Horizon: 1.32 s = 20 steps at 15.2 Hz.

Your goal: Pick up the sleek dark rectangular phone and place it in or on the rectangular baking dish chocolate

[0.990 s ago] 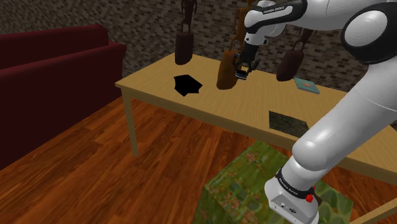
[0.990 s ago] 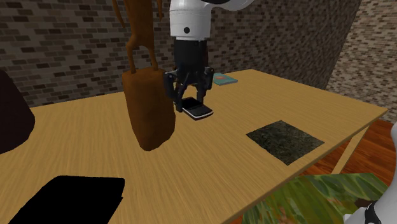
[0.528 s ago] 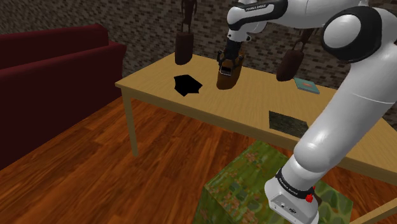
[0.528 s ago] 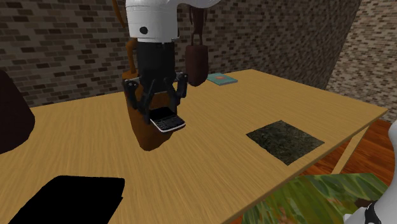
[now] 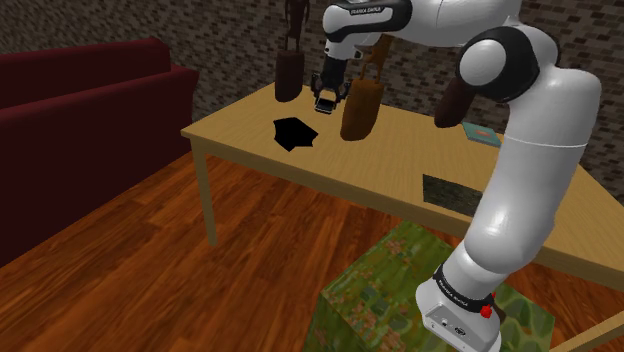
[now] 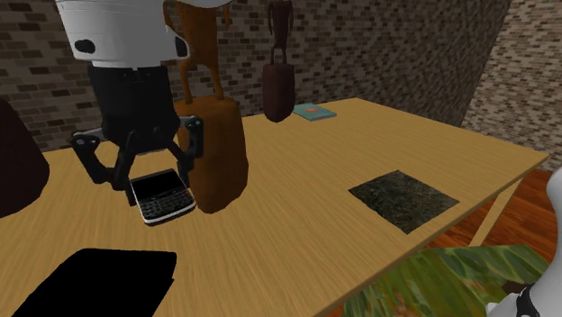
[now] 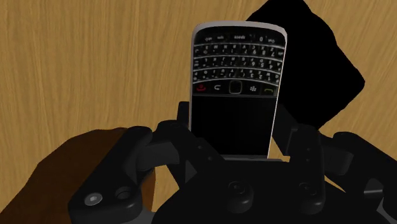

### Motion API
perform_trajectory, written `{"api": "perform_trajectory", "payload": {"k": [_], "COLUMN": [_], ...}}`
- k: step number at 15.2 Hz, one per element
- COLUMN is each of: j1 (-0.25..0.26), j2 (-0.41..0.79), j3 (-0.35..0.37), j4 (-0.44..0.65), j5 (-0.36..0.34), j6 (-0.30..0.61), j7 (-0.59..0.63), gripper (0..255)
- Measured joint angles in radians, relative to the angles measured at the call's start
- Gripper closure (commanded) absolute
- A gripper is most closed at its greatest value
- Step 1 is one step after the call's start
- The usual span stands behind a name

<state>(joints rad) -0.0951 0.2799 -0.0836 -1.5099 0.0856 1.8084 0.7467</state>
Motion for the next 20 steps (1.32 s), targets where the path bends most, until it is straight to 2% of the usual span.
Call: {"api": "perform_trajectory", "payload": {"k": [2, 6, 8, 20], "j1": [0.014, 0.049, 0.056, 0.062], "j2": [0.063, 0.226, 0.253, 0.256], "j3": [0.01, 0.029, 0.032, 0.033], "j4": [0.09, 0.344, 0.371, 0.222], "j5": [0.0, 0.0, 0.0, 0.002], "j6": [-0.026, -0.113, -0.112, 0.04], "j7": [0.027, 0.09, 0.101, 0.096], "gripper": [255, 255, 255, 255]}}
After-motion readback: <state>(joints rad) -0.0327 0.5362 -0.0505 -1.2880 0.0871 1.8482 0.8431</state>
